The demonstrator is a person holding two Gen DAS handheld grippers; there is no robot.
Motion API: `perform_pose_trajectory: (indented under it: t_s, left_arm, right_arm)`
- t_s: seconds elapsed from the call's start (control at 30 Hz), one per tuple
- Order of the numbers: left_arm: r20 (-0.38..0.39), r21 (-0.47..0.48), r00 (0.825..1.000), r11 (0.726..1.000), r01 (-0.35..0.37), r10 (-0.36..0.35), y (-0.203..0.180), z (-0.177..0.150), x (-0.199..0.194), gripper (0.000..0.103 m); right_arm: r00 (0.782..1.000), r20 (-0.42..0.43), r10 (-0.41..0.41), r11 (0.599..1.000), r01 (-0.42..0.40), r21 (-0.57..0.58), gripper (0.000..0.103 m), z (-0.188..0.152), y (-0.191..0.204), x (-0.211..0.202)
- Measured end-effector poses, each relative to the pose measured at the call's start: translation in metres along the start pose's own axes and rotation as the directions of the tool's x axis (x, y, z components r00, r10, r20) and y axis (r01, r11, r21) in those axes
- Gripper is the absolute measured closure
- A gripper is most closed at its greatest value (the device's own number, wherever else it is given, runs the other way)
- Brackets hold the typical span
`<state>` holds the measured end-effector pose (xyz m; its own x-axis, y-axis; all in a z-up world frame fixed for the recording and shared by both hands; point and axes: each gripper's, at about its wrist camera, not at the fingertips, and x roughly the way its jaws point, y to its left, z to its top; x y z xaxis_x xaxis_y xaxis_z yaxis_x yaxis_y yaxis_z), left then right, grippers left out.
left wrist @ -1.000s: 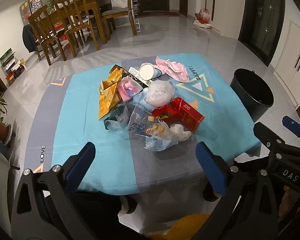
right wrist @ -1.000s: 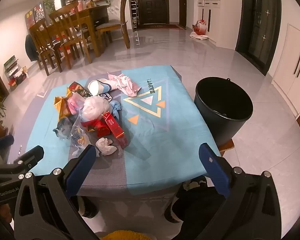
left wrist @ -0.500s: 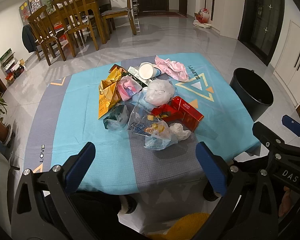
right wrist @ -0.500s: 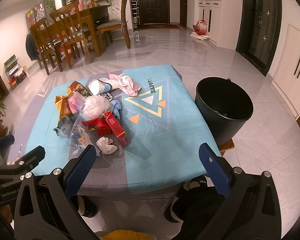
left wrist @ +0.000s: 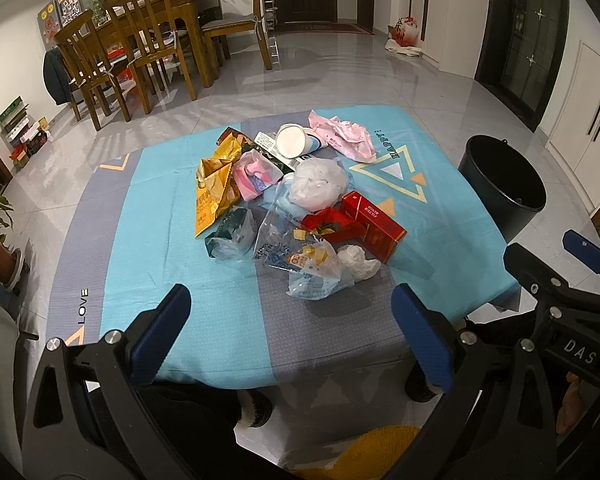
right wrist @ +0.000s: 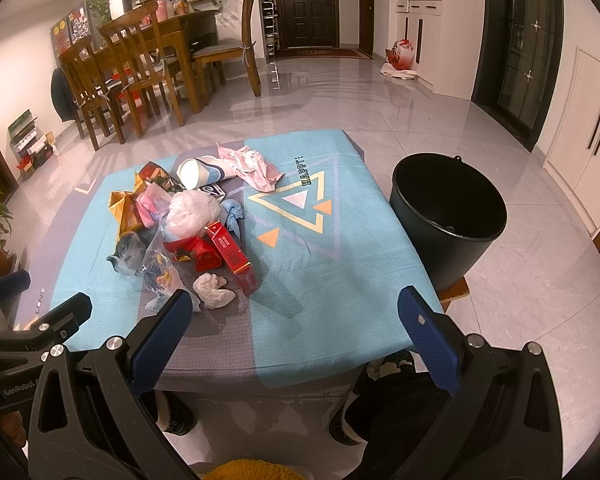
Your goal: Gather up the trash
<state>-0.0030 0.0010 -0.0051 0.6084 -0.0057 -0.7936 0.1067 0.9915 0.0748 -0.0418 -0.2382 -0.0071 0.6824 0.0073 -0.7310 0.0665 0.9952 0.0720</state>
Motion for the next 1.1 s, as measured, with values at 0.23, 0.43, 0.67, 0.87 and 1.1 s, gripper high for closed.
perform_pose_trajectory:
  t_s: [0.23, 0.43, 0.67, 0.87, 1.1]
  left_arm:
    - [0.000, -0.001, 1.000, 1.000, 0.001, -0.001, -0.0006, 0.0007, 0.0002, 0.003]
    - [0.000, -0.002, 1.000, 1.000, 0.001, -0.001, -0.0005, 0.0005, 0.0001, 0.003]
    - [0.000, -0.001, 1.000, 1.000, 0.001, -0.001, -0.0010, 0.0003, -0.0003, 0.003]
    - [-0.001, -0.001, 1.000, 1.000, 0.002, -0.002, -0.0010, 0.0004, 0.0001, 0.003]
    - [0.000, -0.001, 1.000, 1.000, 0.002, -0.002, -0.0012, 0.0003, 0.0001, 0.003]
  right_arm:
    - [1.000, 0.001, 0.000, 1.000, 0.000, 0.001, 0.002, 0.0001, 0.0001, -0.0001]
    - [1.000, 0.000, 0.000, 1.000, 0.000, 0.001, 0.002, 0.0005, 0.0004, -0.0007]
    - [1.000, 0.002, 0.000, 1.000, 0.000, 0.001, 0.002, 0.0003, -0.0001, -0.0002]
    - [1.000, 0.005, -0.003, 1.000, 0.003, 0.005, 0.002, -0.0002, 0.0013, -0.0016]
    - [1.000, 0.005, -0.004, 1.000, 0.004, 0.002, 0.002, 0.0015, -0.0006, -0.0037]
